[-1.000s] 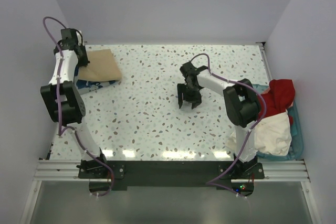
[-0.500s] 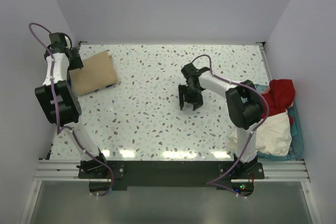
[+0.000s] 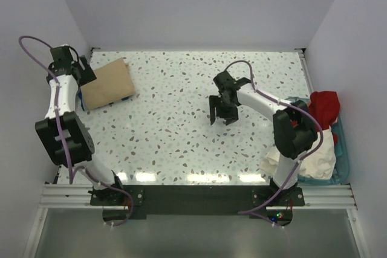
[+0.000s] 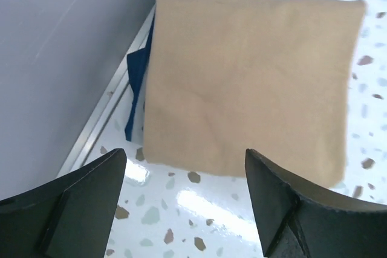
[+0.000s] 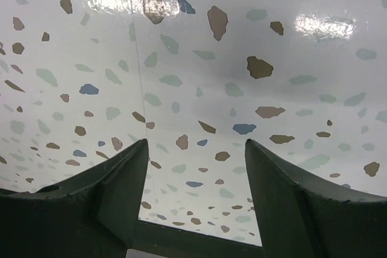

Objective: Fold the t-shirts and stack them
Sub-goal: Reset both grippers

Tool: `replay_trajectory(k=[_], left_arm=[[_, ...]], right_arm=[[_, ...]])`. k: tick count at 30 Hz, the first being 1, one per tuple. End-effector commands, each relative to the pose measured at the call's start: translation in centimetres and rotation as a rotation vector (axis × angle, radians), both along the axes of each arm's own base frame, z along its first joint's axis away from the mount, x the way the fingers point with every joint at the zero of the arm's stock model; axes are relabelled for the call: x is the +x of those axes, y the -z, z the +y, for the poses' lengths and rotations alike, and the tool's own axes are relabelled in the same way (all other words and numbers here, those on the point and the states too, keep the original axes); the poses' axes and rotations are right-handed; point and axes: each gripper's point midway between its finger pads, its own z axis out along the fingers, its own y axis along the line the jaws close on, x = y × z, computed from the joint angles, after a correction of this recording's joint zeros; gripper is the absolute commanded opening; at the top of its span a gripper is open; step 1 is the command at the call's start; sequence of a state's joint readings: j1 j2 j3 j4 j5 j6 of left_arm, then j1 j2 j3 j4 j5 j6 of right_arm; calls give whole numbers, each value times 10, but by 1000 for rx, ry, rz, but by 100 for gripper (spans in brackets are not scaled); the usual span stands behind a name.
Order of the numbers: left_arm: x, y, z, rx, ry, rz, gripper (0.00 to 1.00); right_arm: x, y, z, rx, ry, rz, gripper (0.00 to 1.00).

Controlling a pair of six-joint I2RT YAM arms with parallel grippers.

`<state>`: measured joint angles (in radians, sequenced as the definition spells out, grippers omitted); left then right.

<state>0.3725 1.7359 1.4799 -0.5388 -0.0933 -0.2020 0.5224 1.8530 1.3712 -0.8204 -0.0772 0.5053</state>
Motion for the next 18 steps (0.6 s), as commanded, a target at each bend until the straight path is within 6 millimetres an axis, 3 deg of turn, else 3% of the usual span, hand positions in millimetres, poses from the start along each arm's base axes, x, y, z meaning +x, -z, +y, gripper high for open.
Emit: replay_trajectory(k=[1,2,3,4,5,6,11,12,14,15,17,18], left_arm=[[6,-52,-33,-20,55,-243,84],[3,-53,-42,-15,61,-253,85],[2,-67,-65,2,104,-297,85],[-4,-55,-79,2,124,-277,85],[-7,-56,-88,23,126,-279,85],[-8,-55,-112,17,172,-287,85],[-35,-55,-184,-68,257,-378,87],[-40,-55,-213,-85,315,-388,87],[-53,-49,-236,-113,327,-402,89],[-63,-41,-263,-133,384,-388,89],[-73,-32,-283,-151,396,-375,90],[-84,-23,-306,-162,450,-353,91]], right_arm=[[9,-22,-5,9,34,-103,69],[10,-24,-8,-2,40,-118,69],[10,-28,-9,4,48,-134,69],[9,-30,-9,9,47,-142,69],[11,-31,-14,-13,58,-162,69],[11,-35,-17,-10,65,-185,69],[14,-46,-26,-19,94,-270,69],[15,-45,-30,-28,106,-287,69],[14,-53,-33,-22,118,-320,69],[13,-52,-35,-22,127,-326,69],[13,-56,-39,-30,137,-347,69],[11,-55,-42,-39,144,-345,69]])
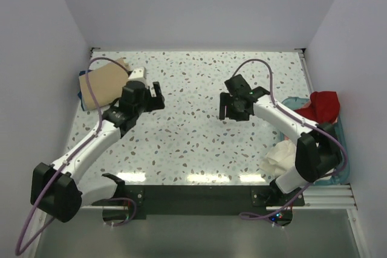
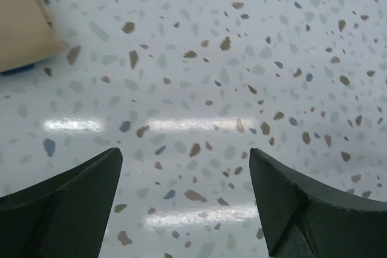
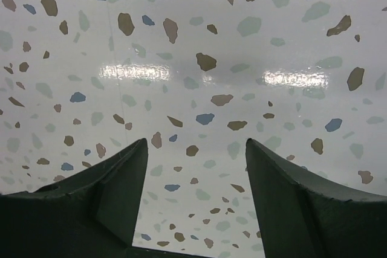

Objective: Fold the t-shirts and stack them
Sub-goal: Reset both grippers

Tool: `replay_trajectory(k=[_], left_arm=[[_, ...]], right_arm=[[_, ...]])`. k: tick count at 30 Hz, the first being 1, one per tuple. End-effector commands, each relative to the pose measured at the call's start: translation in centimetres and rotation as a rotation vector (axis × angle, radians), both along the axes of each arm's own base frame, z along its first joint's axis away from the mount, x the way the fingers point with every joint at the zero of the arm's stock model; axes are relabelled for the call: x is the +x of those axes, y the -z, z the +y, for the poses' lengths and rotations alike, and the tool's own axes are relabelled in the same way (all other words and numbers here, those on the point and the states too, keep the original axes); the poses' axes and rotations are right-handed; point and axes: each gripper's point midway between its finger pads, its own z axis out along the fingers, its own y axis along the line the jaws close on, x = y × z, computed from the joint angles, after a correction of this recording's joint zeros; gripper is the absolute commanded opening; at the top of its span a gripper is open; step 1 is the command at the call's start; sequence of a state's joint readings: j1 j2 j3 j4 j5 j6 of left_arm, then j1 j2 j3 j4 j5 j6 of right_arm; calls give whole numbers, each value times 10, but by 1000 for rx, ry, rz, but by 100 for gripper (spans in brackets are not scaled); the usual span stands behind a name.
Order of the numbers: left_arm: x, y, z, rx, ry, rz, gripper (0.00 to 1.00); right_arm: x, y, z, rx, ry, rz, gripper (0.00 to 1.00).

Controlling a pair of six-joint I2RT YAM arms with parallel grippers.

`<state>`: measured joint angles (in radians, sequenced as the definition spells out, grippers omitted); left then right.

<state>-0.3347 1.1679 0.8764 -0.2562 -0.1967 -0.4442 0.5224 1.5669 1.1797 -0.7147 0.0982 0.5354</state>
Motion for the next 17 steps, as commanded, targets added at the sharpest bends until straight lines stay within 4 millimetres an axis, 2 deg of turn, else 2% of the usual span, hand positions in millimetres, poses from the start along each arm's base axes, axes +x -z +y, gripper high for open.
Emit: replay_trajectory(k=[1,2,4,6,13,17], left_arm=[[-11,-2,-38,-67,-3,-46,91],[-19,3,-54,-62,35,-37,91],[-29,10,-71,-59,76,-20,92],[-33,15,-76,-52,93,-5,93],[-36,10,-78,-42,116,-33,93],[-34,10,-79,-35,120,-32,95]], right_arm=[[11,-14,-9,-6,62,-99,70],[11,-13,-11,-10,72,-98,70],[6,-10,-16,-20,91,-97,71],[2,-5,-21,-31,109,-90,72],[-12,4,-48,-78,178,-80,74],[-18,0,-78,-119,244,-82,75]])
